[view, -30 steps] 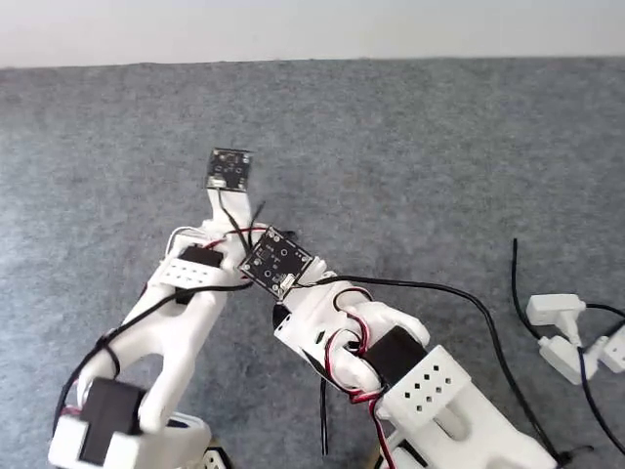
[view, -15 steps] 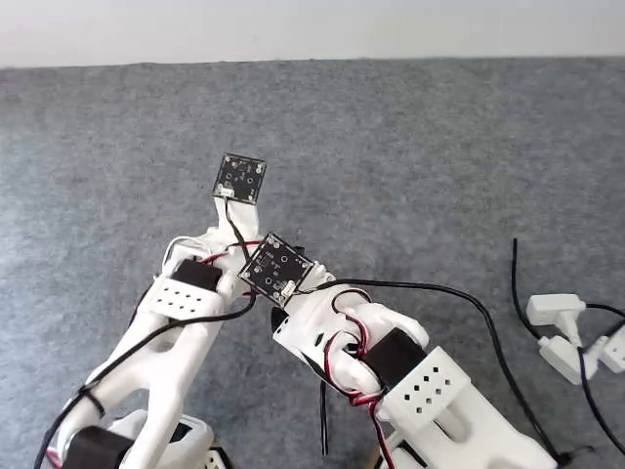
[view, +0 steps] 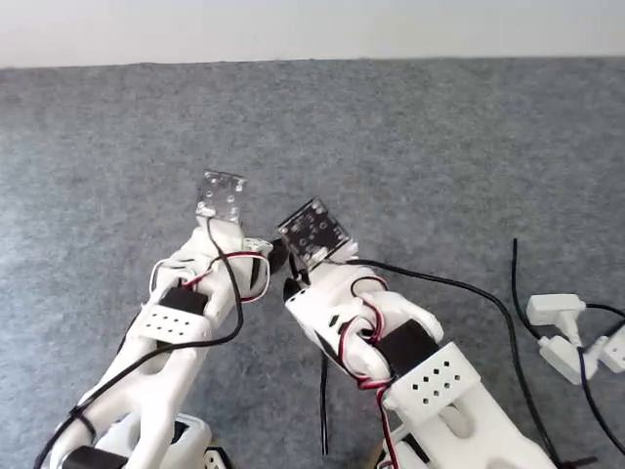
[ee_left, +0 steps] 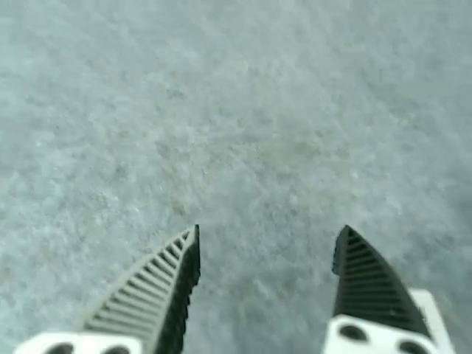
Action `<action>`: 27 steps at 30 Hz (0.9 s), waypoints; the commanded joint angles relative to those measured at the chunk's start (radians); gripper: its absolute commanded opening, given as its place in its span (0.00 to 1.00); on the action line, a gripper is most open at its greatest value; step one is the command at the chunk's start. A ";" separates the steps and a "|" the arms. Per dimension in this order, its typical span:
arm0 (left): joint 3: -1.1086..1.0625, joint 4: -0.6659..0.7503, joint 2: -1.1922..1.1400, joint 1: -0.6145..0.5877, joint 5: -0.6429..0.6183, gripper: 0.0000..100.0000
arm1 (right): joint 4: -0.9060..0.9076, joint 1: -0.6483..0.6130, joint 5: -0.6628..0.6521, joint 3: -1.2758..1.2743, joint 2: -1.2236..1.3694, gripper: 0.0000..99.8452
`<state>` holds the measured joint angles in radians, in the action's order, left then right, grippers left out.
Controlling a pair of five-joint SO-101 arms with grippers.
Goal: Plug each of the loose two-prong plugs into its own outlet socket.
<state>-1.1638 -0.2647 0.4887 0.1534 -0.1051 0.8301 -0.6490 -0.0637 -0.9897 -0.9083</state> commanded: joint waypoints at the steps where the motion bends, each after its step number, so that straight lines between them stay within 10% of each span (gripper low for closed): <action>1: -0.047 0.189 0.032 -0.058 0.002 0.27 | -0.033 0.030 0.048 0.014 -0.018 0.01; 14: -0.412 0.945 0.026 -0.170 0.009 0.27 | -0.093 0.105 0.120 -0.017 -0.016 0.01; 27: -0.427 0.967 0.025 -0.215 0.009 0.27 | -0.148 0.170 0.144 0.086 0.254 0.01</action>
<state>-1.5980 0.6759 0.4933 -0.0583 -0.1036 0.7288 -0.4879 0.0713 -0.9789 -0.6966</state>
